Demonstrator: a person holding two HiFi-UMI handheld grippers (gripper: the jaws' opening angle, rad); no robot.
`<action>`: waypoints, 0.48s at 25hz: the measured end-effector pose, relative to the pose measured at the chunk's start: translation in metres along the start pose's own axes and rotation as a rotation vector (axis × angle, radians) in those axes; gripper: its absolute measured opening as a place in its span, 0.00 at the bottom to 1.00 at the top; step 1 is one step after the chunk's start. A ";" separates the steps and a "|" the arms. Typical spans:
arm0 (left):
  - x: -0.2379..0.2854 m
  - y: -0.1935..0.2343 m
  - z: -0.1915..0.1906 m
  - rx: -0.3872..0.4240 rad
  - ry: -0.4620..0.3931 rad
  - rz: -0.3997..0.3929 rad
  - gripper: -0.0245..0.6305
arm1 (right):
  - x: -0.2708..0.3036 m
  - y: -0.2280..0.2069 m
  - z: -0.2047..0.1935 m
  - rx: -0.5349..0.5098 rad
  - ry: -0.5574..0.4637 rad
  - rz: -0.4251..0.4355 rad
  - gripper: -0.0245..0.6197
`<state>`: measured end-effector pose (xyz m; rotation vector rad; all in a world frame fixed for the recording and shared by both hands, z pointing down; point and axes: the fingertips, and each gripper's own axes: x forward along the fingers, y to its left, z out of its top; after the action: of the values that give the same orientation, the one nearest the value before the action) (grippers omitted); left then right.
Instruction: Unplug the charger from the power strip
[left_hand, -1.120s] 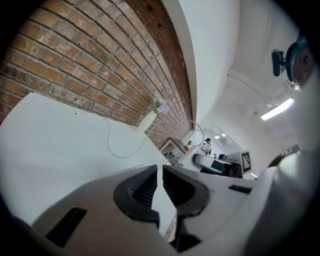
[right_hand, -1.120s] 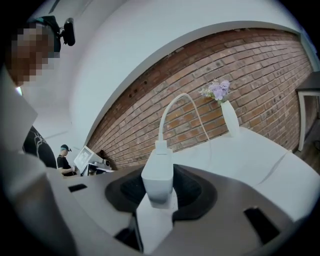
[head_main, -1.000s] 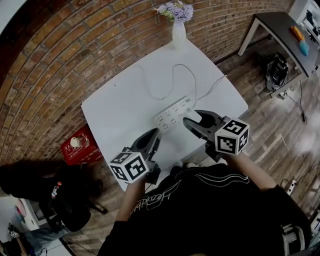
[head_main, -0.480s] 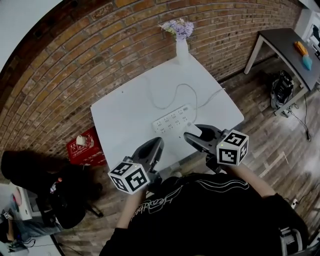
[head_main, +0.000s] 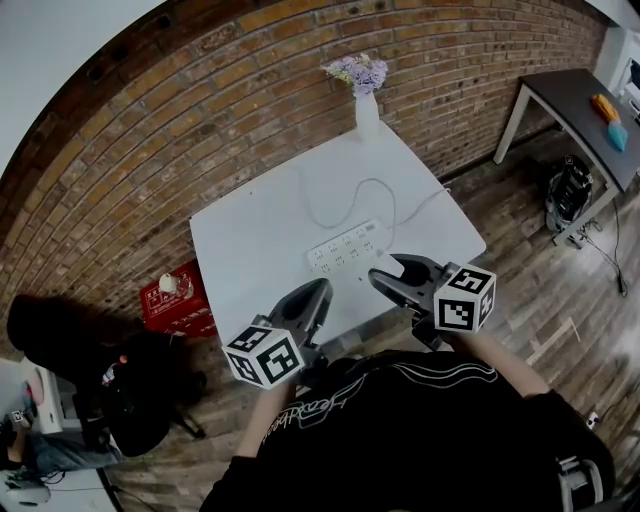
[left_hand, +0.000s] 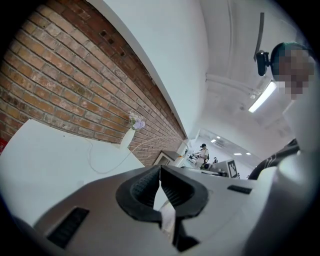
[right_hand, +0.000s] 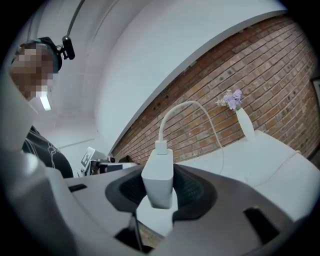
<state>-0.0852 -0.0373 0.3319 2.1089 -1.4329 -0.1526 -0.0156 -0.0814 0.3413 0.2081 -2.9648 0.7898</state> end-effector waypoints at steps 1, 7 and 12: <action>0.001 -0.001 -0.001 0.001 -0.001 0.001 0.05 | -0.001 0.000 0.000 -0.005 0.002 0.002 0.23; 0.005 -0.004 -0.008 -0.008 -0.006 0.012 0.05 | -0.007 -0.002 -0.004 0.008 0.002 0.015 0.23; 0.007 -0.012 -0.005 0.004 -0.013 0.017 0.05 | -0.013 -0.004 0.000 -0.001 -0.001 0.017 0.23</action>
<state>-0.0701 -0.0384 0.3312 2.1021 -1.4596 -0.1568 -0.0021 -0.0831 0.3422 0.1830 -2.9717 0.7911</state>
